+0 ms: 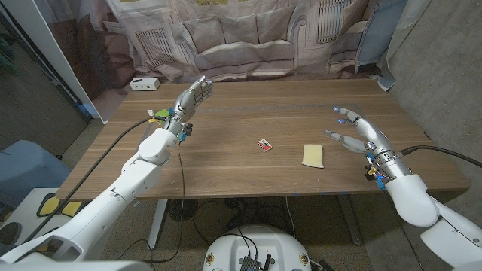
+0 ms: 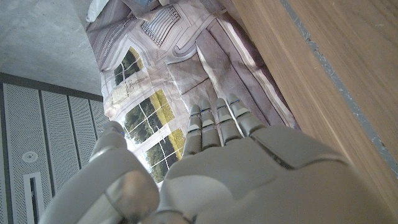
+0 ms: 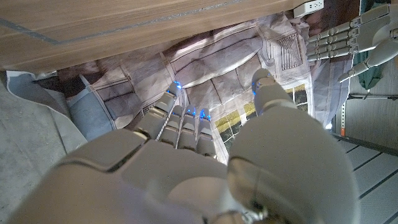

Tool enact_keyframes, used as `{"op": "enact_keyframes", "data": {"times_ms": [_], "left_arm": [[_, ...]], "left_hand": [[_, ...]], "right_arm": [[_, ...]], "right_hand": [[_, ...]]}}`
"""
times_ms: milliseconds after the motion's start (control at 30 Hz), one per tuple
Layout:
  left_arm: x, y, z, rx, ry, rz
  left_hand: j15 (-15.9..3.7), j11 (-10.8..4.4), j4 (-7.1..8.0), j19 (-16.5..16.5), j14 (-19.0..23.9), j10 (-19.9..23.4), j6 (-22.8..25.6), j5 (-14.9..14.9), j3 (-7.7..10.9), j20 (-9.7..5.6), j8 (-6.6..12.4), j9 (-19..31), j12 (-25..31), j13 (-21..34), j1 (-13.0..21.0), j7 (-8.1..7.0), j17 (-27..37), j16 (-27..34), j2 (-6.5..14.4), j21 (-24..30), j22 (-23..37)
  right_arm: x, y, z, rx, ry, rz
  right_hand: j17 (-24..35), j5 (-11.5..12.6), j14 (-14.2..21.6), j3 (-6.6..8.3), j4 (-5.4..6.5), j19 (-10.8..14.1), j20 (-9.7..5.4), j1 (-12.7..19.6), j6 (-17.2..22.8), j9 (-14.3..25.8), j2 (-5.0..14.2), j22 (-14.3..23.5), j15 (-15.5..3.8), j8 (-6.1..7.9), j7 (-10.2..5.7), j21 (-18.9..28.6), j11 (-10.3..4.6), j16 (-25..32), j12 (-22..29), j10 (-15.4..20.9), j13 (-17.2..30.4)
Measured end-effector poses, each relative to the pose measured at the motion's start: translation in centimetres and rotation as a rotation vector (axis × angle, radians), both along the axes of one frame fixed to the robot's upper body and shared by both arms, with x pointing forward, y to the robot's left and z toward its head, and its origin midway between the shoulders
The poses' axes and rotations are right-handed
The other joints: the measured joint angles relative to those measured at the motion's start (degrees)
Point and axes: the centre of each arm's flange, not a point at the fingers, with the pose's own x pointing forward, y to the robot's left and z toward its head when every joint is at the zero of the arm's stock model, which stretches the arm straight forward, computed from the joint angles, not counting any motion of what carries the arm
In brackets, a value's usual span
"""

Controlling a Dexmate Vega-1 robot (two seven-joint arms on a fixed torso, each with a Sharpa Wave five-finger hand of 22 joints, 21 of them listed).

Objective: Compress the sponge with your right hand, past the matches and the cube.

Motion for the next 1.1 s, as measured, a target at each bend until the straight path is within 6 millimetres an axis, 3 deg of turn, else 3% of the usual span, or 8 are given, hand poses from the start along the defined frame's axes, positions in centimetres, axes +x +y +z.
{"op": "enact_keyframes", "data": {"times_ms": [500, 1100], "left_arm": [[0.0, 0.0, -0.2, 0.002, 0.004, 0.004], [0.1, -0.3, -0.3, -0.001, 0.007, 0.004]], "left_hand": [[0.32, -0.32, 0.0, 0.0, 0.3, 0.3, 0.3, 0.0, 0.0, 0.0, 0.0, 0.0, 0.0, 0.0, 0.0, 0.32, 0.0, 0.0, 0.0, 0.0, 0.0], [0.31, -0.11, 0.0, 0.0, 0.3, 0.5, 0.3, 0.0, 0.0, 0.0, 0.0, 0.0, 0.0, 0.0, 0.0, 0.31, 0.0, 0.0, 0.0, 0.0, 0.0]], "right_arm": [[-0.3, 0.3, 0.8, -0.122, 0.002, -0.084], [-0.7, 0.8, 1.8, -0.244, 0.019, -0.17]], "right_hand": [[0.0, 0.0, 0.0, 0.0, 0.0, 0.2, -0.22, 0.7, 0.0, 0.0, 0.06, 0.0, 0.01, 0.01, 0.01, 0.0, -0.2, 0.0, 0.0, 0.2, 0.0], [0.2, -0.1, 0.9, -0.81, 1.27, 0.6, 0.2, 0.7, -0.1, 0.0, 0.06, 0.0, -0.49, -0.42, -0.51, 0.0, -0.74, 0.3, 0.0, 0.1, 0.0]]}}
